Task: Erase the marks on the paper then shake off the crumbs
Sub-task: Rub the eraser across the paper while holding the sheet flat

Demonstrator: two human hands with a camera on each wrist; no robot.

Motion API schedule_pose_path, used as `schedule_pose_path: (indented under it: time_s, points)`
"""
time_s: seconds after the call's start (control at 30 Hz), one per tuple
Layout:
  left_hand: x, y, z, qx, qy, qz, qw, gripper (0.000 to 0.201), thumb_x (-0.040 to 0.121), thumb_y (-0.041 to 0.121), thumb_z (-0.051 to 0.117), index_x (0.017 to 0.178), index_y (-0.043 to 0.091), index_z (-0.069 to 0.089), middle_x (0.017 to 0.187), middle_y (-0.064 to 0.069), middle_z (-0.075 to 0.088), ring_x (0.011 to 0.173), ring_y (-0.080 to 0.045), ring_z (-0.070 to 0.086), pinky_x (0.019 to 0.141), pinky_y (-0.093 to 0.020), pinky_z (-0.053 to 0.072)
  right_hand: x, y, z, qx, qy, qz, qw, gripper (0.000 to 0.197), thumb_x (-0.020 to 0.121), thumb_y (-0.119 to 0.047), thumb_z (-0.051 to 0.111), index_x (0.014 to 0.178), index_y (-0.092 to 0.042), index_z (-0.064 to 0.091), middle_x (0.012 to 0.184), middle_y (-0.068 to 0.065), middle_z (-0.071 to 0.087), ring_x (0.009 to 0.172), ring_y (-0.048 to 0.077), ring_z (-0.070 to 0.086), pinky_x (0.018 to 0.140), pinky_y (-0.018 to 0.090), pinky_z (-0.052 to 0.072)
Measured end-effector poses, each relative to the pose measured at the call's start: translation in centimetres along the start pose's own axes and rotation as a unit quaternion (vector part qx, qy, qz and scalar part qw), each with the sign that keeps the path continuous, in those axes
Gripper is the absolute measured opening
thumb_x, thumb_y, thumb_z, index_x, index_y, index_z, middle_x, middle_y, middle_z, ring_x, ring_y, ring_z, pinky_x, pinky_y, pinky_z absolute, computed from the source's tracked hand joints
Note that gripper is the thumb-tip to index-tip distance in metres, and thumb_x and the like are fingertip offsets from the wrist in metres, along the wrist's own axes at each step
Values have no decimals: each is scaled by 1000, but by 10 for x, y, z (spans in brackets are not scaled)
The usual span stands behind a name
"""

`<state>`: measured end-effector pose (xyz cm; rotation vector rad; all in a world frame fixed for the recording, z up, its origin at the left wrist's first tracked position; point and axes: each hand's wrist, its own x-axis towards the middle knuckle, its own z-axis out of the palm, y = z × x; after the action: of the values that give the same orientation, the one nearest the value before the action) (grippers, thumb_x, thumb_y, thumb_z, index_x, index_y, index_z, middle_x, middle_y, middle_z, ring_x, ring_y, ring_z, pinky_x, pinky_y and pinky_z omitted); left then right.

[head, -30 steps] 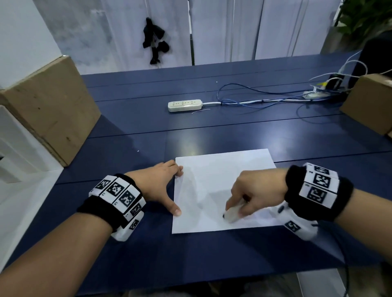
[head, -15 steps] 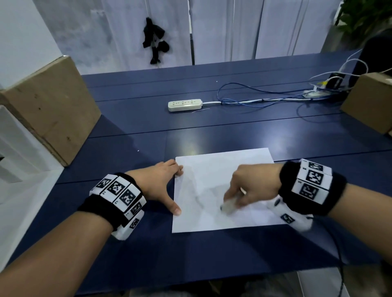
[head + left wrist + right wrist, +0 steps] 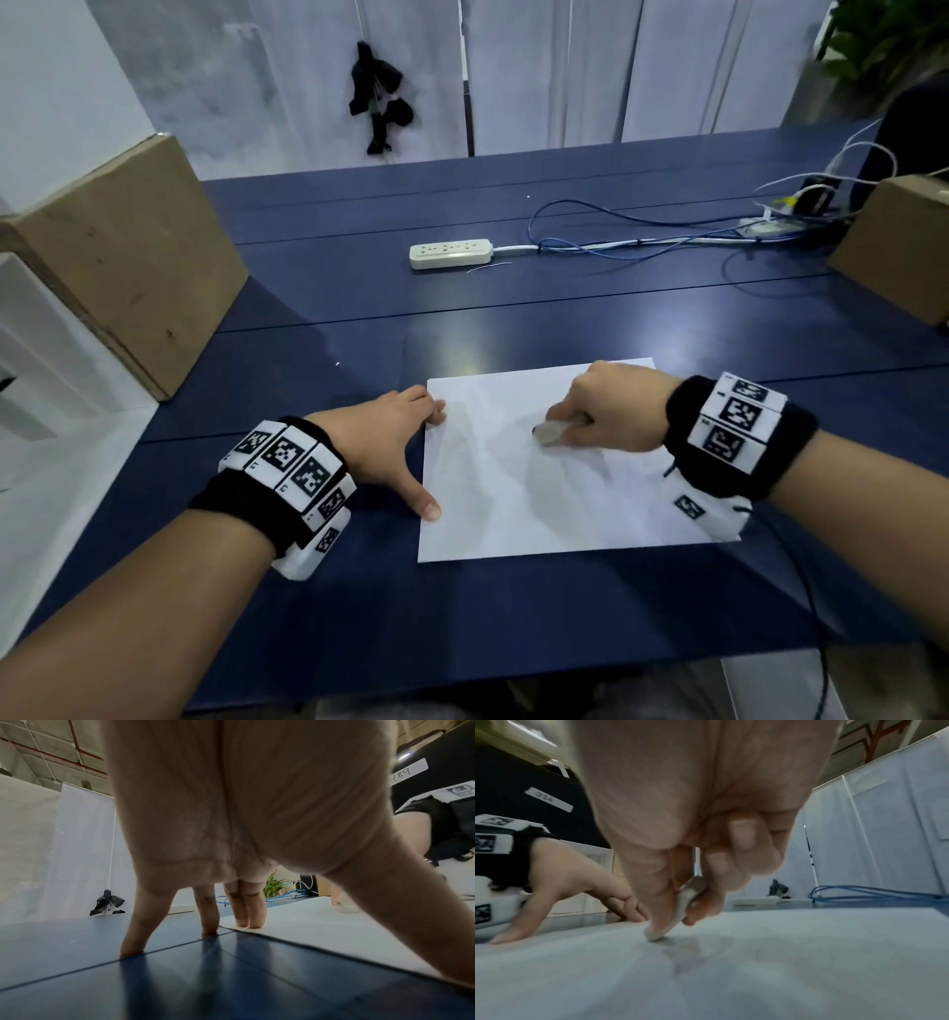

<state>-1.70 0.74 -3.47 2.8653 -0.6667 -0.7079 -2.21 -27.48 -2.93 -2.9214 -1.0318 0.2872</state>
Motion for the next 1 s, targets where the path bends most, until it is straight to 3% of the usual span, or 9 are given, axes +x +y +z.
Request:
schedule_pose_path:
  time_s: [0.1, 0.23, 0.43, 0.53, 0.63, 0.73, 0.83, 0.93, 1.0]
  points:
    - [0, -2, 1, 0, 2, 0, 1000, 111, 52, 63, 89, 141, 24, 36, 123, 25, 28, 130, -5, 33, 112, -28, 32, -5, -1, 1, -5, -26, -14, 1000, 45, 86, -57, 40, 92, -22, 67, 65, 3, 56, 67, 23, 50, 69, 40, 51]
    - [1, -3, 2, -2, 6, 1, 1000, 114, 51, 64, 89, 143, 23, 35, 122, 26, 28, 128, -4, 34, 112, -27, 32, -24, -18, 3, 93, -138, -80, 983, 28, 90, -49, 60, 115, -39, 68, 79, -7, 66, 72, 9, 52, 67, 15, 42]
    - [0, -2, 1, -1, 9, 7, 1000, 112, 53, 61, 89, 143, 22, 35, 120, 25, 27, 122, -3, 33, 107, -21, 30, 1, 10, 4, -11, 10, 15, 1000, 61, 80, -68, 32, 100, -24, 69, 71, 2, 63, 73, 22, 57, 56, 26, 38]
    - [1, -2, 1, -2, 3, -1, 1000, 114, 52, 62, 89, 144, 24, 34, 123, 28, 25, 129, -4, 32, 112, -28, 32, -12, -1, 3, 28, -45, -42, 998, 34, 88, -47, 52, 115, -34, 69, 84, -1, 67, 76, 15, 56, 67, 23, 39]
    - [1, -3, 1, -1, -1, -6, 1000, 115, 51, 64, 89, 143, 24, 34, 124, 28, 26, 132, -5, 32, 113, -33, 34, -24, -17, 3, 62, -134, -87, 985, 45, 84, -57, 48, 118, -35, 67, 86, -2, 66, 72, 7, 48, 63, 14, 36]
    - [1, -2, 1, 3, -4, -5, 1000, 113, 51, 64, 88, 142, 24, 34, 121, 27, 26, 128, -5, 33, 112, -33, 34, -7, -7, 0, -1, -39, -13, 999, 25, 90, -48, 53, 100, -32, 70, 77, -1, 65, 75, 16, 57, 63, 27, 42]
    - [1, -2, 1, 5, -1, 0, 1000, 113, 53, 62, 88, 143, 23, 34, 121, 26, 25, 128, -5, 32, 112, -30, 33, -2, 6, 0, -11, 8, 38, 999, 44, 90, -61, 46, 82, -21, 63, 58, 0, 49, 66, 23, 51, 54, 31, 40]
    - [1, -3, 2, 3, 3, 0, 1000, 113, 53, 62, 89, 143, 23, 34, 124, 26, 25, 132, -6, 31, 113, -29, 32, -18, -8, -1, 60, -71, -19, 996, 14, 88, -41, 59, 85, -34, 71, 70, -5, 64, 72, 17, 55, 66, 26, 41]
    - [1, -4, 3, -1, 6, 1, 1000, 112, 53, 62, 89, 143, 23, 34, 130, 25, 28, 133, -5, 30, 113, -27, 31, -28, -21, 1, 93, -135, -61, 985, 23, 88, -44, 58, 104, -35, 72, 76, -4, 66, 73, 14, 54, 67, 23, 45]
